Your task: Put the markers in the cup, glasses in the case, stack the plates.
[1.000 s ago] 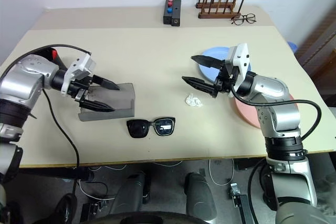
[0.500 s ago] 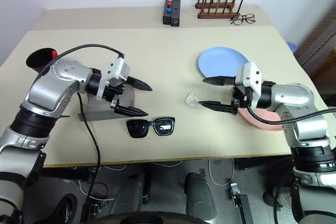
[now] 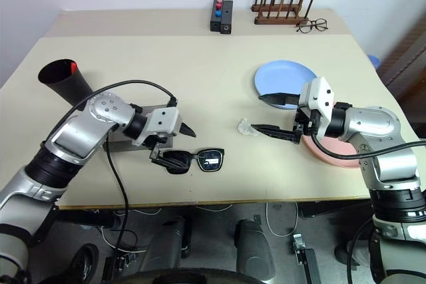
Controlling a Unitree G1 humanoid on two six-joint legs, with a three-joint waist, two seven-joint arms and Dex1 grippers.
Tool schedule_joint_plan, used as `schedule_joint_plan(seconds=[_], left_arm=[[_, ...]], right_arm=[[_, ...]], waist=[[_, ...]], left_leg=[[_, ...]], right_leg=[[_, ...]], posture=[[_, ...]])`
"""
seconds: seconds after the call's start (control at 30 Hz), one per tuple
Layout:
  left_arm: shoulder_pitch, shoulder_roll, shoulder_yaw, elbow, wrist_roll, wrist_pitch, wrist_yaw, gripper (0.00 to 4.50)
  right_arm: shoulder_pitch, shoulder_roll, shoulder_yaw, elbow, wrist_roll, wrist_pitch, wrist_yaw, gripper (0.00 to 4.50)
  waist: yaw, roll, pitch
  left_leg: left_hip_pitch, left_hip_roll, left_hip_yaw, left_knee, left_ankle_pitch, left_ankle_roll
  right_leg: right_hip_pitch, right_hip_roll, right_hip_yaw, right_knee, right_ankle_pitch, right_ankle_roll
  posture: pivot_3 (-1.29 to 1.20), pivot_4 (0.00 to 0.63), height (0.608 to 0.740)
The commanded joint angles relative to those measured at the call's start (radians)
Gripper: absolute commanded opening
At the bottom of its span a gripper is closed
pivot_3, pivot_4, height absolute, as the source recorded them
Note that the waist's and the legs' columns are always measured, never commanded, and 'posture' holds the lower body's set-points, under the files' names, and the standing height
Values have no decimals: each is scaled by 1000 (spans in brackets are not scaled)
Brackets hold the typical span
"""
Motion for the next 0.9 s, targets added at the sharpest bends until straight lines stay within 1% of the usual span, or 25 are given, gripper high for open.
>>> schedule_joint_plan(seconds=[0.03, 0.33, 0.47, 0.7, 0.8, 0.9], left_arm=[[-27, -9, -28, -16, 62, -31, 13, 4457], [-37, -96, -34, 2, 74, 54, 29, 4457], [-25, -85, -49, -12, 84, 56, 12, 4457], [-19, -85, -71, -17, 118, 37, 32, 4457], [-19, -93, -74, -9, 131, 28, 42, 3670], [-7, -91, -82, -17, 133, 33, 33, 2198]], right_arm=[[-6, 5, -21, -26, 6, -7, -10, 3414], [-10, 9, -21, -23, 9, -9, -22, 3414], [-14, 9, -21, -28, 11, -2, -29, 3414], [-16, 13, -24, -35, 16, 8, -47, 3414], [-20, 14, -23, -34, 15, 8, -51, 3414], [-26, 16, -24, -32, 16, 11, -54, 3414]], waist=[[2, 0, 0], [3, 0, 0], [1, 0, 0], [4, 0, 0], [4, 0, 0], [3, 0, 0]], left_leg=[[0, 0, 0, 0, 0, 0], [0, 0, 0, 0, 0, 0], [0, 0, 0, 0, 0, 0], [0, 0, 0, 0, 0, 0], [0, 0, 0, 0, 0, 0], [0, 0, 0, 0, 0, 0]], right_leg=[[0, 0, 0, 0, 0, 0], [0, 0, 0, 0, 0, 0], [0, 0, 0, 0, 0, 0], [0, 0, 0, 0, 0, 0], [0, 0, 0, 0, 0, 0], [0, 0, 0, 0, 0, 0]], posture=[[0, 150, 740], [0, 150, 740], [0, 150, 740], [0, 150, 740], [0, 150, 740], [0, 150, 740]])
